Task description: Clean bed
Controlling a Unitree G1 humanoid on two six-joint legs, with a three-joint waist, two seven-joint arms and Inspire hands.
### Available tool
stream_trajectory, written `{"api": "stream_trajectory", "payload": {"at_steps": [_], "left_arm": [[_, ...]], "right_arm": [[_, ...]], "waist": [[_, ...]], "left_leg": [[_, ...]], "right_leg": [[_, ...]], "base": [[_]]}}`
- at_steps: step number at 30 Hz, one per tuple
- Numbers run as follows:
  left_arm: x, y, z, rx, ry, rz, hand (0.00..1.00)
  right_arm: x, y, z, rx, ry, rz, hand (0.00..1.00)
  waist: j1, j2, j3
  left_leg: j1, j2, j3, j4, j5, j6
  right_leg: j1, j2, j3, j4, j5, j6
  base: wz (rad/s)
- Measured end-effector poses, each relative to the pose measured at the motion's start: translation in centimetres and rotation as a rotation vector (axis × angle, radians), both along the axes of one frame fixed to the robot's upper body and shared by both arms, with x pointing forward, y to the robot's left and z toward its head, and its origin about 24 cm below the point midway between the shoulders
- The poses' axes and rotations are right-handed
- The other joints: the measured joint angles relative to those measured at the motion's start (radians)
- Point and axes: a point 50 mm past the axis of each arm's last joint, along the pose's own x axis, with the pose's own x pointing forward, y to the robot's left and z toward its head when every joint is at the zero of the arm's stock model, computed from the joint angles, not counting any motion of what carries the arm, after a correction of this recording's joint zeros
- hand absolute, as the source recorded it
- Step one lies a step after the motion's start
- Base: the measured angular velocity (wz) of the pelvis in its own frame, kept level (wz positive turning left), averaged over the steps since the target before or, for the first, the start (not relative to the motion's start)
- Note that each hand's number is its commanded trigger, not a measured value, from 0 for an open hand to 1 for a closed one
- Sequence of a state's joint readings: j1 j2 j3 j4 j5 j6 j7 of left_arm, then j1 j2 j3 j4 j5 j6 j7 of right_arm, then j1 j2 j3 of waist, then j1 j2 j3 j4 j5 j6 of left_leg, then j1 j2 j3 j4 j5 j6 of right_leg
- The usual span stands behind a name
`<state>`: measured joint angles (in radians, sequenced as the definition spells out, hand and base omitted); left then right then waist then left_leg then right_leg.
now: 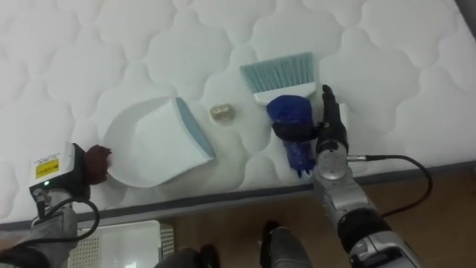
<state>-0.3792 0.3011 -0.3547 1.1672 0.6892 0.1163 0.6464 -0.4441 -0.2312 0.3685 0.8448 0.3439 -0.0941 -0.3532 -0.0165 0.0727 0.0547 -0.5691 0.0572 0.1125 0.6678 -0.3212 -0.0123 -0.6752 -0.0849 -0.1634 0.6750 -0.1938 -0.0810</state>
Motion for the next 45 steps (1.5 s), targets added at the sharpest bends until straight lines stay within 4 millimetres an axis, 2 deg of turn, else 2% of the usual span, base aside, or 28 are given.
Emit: {"api": "stream_trajectory", "payload": {"at_steps": [17, 25, 34, 38, 39, 40, 42, 45], "left_arm": [[0.0, -0.5, -0.2, -0.016, 0.01, -0.004, 1.0], [0.3, -0.7, 0.0, -0.026, 0.005, -0.007, 1.0], [0.3, -0.8, -0.1, -0.037, 0.002, -0.008, 1.0], [0.2, -0.8, -0.1, -0.035, 0.006, -0.008, 1.0], [0.1, -0.7, -0.2, -0.034, 0.01, -0.006, 1.0], [0.0, -0.7, -0.2, -0.031, 0.014, -0.002, 1.0], [0.0, -0.7, -0.2, -0.031, 0.017, 0.0, 1.0], [0.0, -0.6, -0.3, -0.047, 0.019, 0.014, 1.0]], "right_arm": [[-0.1, 0.9, -0.2, 0.006, 0.01, 0.047, 0.0], [-0.8, 1.2, -0.7, -0.091, 0.008, 0.109, 0.0], [-2.0, 0.6, -1.9, -0.218, 0.036, 0.142, 0.0], [-2.9, 0.0, -2.9, -0.337, 0.075, 0.172, 0.0], [-3.0, -0.2, -3.0, -0.349, 0.08, 0.169, 0.09], [-3.1, -0.3, -3.1, -0.371, 0.082, 0.163, 0.61], [-3.3, -0.5, -3.2, -0.393, 0.083, 0.151, 1.0], [-3.3, -1.1, -3.1, -0.441, 0.074, 0.122, 1.0]], "waist": [[0.001, 0.001, 0.0007], [0.001, 0.006, 0.0018], [0.003, 0.006, 0.0018], [-0.004, 0.007, 0.002], [-0.005, 0.007, 0.002], [-0.005, 0.007, 0.002], [-0.006, 0.007, 0.002], [-0.006, 0.006, 0.0016]], "left_leg": [[0.003, 0.011, -0.005, -0.011, 0.009, -0.007], [-0.001, 0.018, -0.006, -0.02, 0.009, -0.009], [-0.002, 0.02, -0.011, -0.027, 0.01, -0.008], [0.002, 0.019, -0.035, -0.028, 0.012, -0.011], [0.003, 0.018, -0.034, -0.028, 0.012, -0.01], [0.003, 0.018, -0.032, -0.028, 0.013, -0.009], [0.002, 0.017, -0.026, -0.028, 0.015, -0.006], [0.002, 0.014, -0.012, -0.029, 0.018, 0.0]], "right_leg": [[0.009, 0.013, -0.001, -0.025, 0.007, -0.006], [0.01, 0.019, -0.009, -0.043, 0.01, -0.008], [0.016, 0.018, -0.02, -0.057, 0.009, -0.006], [0.042, 0.017, -0.044, -0.071, 0.007, -0.004], [0.044, 0.015, -0.045, -0.07, 0.005, -0.002], [0.045, 0.013, -0.045, -0.069, 0.004, 0.0], [0.044, 0.007, -0.049, -0.068, 0.002, 0.002], [0.044, -0.003, -0.05, -0.061, -0.002, 0.008]], "base": [[0.0], [0.0], [0.02], [0.16], [0.13], [0.08], [0.09], [0.08]]}}
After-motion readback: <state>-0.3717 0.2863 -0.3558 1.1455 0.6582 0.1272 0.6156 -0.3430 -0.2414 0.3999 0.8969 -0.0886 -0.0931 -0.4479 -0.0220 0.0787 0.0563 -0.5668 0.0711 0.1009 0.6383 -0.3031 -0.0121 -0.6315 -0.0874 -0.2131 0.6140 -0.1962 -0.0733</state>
